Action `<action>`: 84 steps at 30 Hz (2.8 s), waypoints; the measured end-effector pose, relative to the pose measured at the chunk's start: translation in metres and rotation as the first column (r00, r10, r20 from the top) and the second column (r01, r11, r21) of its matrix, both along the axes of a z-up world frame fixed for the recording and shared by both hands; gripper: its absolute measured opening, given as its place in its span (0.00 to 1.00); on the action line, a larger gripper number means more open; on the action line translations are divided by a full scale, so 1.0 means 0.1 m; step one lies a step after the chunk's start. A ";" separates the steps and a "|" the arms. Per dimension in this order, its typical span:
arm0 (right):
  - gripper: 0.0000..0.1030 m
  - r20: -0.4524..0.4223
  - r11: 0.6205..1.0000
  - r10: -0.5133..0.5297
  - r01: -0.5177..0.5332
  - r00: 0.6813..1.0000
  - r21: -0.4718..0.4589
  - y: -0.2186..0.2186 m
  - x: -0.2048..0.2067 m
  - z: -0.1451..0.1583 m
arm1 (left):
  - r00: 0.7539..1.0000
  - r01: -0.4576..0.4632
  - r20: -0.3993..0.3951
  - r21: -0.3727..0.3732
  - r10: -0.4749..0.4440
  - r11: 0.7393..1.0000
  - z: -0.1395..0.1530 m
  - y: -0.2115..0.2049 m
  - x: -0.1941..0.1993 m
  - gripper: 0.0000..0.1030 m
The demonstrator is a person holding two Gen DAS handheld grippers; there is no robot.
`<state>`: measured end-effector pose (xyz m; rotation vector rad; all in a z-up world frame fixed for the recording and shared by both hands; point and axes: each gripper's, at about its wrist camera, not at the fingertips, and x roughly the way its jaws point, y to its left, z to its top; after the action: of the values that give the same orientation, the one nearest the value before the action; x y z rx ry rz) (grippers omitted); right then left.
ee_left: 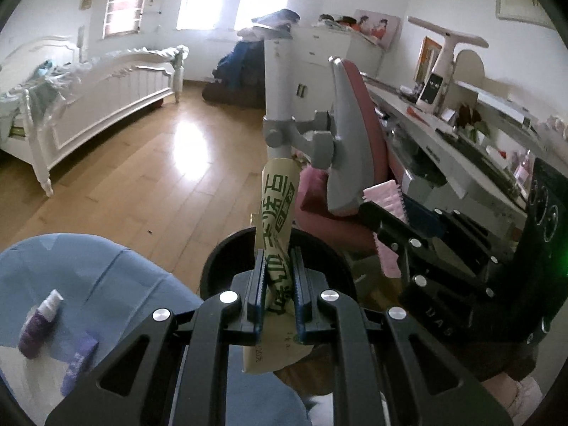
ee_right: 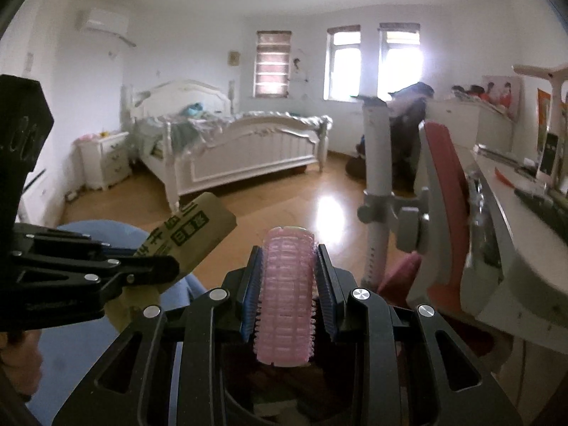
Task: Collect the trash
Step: 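Carry the wrapper and pink curler over the black bin and release both, then grasp the purple spray bottle with the left tool while the right tool grasps the purple stick packet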
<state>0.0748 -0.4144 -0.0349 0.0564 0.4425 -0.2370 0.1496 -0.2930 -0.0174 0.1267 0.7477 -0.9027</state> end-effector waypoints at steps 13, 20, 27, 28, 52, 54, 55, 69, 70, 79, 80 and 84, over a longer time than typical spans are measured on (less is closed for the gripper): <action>0.30 -0.049 1.000 -0.010 0.011 0.999 0.015 -0.19 0.22 -0.28 | 0.998 0.028 -0.059 0.035 -0.026 0.999 -0.23 -0.25 0.18 0.14; 0.30 -0.077 0.999 -0.026 0.027 0.997 0.017 -0.31 0.31 -0.43 | 0.991 0.064 -0.120 0.033 -0.060 0.997 -0.37 -0.39 0.34 0.14; 0.30 -0.111 0.999 -0.043 0.043 0.993 0.000 -0.39 0.42 -0.54 | 0.982 0.078 -0.172 0.036 -0.071 0.996 -0.51 -0.48 0.52 0.14; 0.30 -0.125 0.999 -0.047 0.048 0.991 -0.003 -0.40 0.45 -0.58 | 0.983 0.081 -0.171 0.047 -0.072 0.996 -0.53 -0.51 0.54 0.16; 0.83 -0.141 0.976 0.165 -0.142 0.976 0.164 0.32 0.56 -0.42 | 0.994 -0.099 -0.038 0.102 0.103 0.990 -0.28 0.57 0.47 0.72; 0.83 -0.154 0.950 0.252 -0.214 0.955 0.227 0.53 0.65 -0.39 | 0.985 -0.165 -0.023 0.122 0.169 0.979 -0.32 0.88 0.55 0.72; 0.82 -0.162 0.939 0.282 -0.237 0.946 0.249 0.63 0.68 -0.39 | 0.980 -0.192 -0.022 0.127 0.196 0.973 -0.34 1.01 0.61 0.71; 0.72 -0.335 0.799 0.550 -0.365 0.765 0.478 2.05 1.37 -0.63 | 0.974 -0.214 0.006 0.359 0.227 0.909 -0.90 1.73 1.38 0.38; 0.70 -0.343 0.799 0.550 -0.361 0.761 0.481 2.04 1.38 -0.66 | 0.975 -0.210 0.009 0.359 0.222 0.909 -0.92 1.72 1.40 0.32; 0.68 -0.397 0.839 0.519 -0.362 0.757 0.407 2.40 1.71 -0.65 | 0.917 -0.386 -0.010 0.227 0.398 0.894 -0.85 2.28 1.36 0.24; 0.67 -0.405 0.847 0.513 -0.368 0.757 0.384 2.45 1.75 -0.64 | 0.909 -0.404 -0.014 0.214 0.416 0.889 -0.82 2.35 1.33 0.24; 0.41 -0.445 0.885 0.466 -0.412 0.765 0.219 2.67 1.79 -0.65 | 0.884 -0.457 -0.023 0.165 0.467 0.874 -0.69 2.62 1.19 0.24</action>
<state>0.2537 -0.1471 -0.1001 -0.0042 0.9614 0.2532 0.2687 -0.0315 -0.0861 0.0519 0.8608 -0.3902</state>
